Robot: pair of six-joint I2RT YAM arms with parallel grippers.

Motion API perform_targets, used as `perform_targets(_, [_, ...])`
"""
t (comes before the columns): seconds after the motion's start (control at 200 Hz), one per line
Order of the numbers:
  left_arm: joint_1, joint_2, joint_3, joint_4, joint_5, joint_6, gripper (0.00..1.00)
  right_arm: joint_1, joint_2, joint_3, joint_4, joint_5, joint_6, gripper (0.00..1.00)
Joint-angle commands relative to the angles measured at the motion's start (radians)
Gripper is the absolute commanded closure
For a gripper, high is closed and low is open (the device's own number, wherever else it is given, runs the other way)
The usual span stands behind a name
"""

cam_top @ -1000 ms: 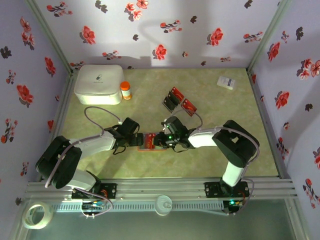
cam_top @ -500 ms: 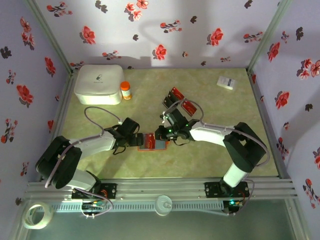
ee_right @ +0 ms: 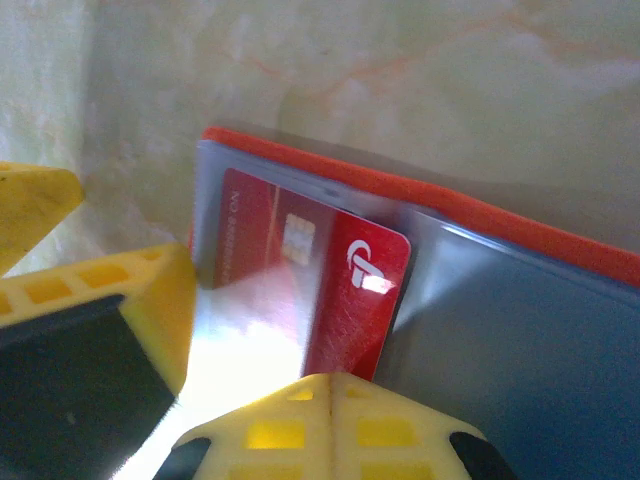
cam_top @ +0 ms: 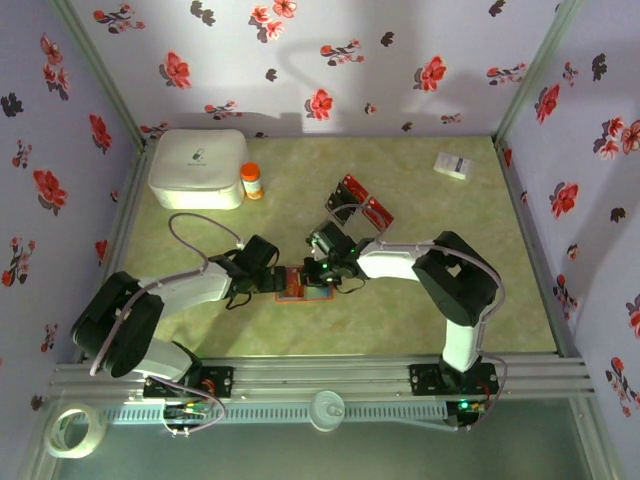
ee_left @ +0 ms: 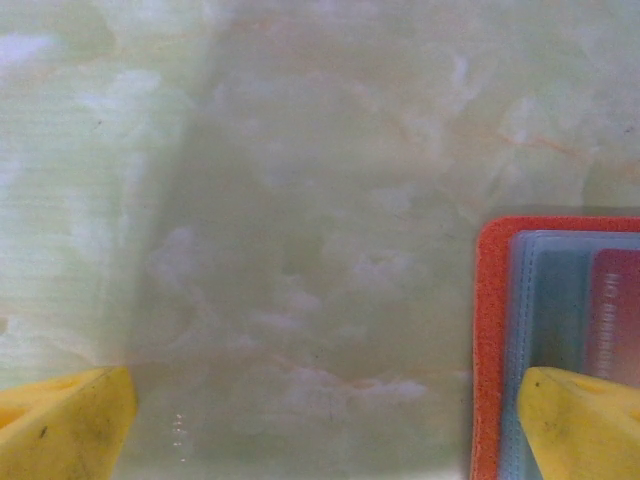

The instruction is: Put the credit cards into the card holder

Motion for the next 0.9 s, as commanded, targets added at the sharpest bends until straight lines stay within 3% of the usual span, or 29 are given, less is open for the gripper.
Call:
perform_targets(0.0, [0.000,-0.001,0.000,-0.052,-0.032,-0.006,0.00,0.024,0.033,0.036,-0.031,0.024,0.014,0.96])
perform_targets(0.27, [0.038,-0.077,0.045,-0.103,-0.002,-0.044,0.00,0.024,-0.016,0.027,-0.030,0.038,0.018,0.96])
perform_targets(0.55, [0.046,-0.105,-0.003,-0.108,-0.002,-0.074,0.00,0.011,-0.112,-0.018,-0.018,0.066,0.018,0.87])
perform_targets(0.895, [0.046,-0.017,-0.021,-0.070,0.000,-0.069,0.00,0.007,-0.078,-0.004,-0.072,0.109,-0.016,1.00])
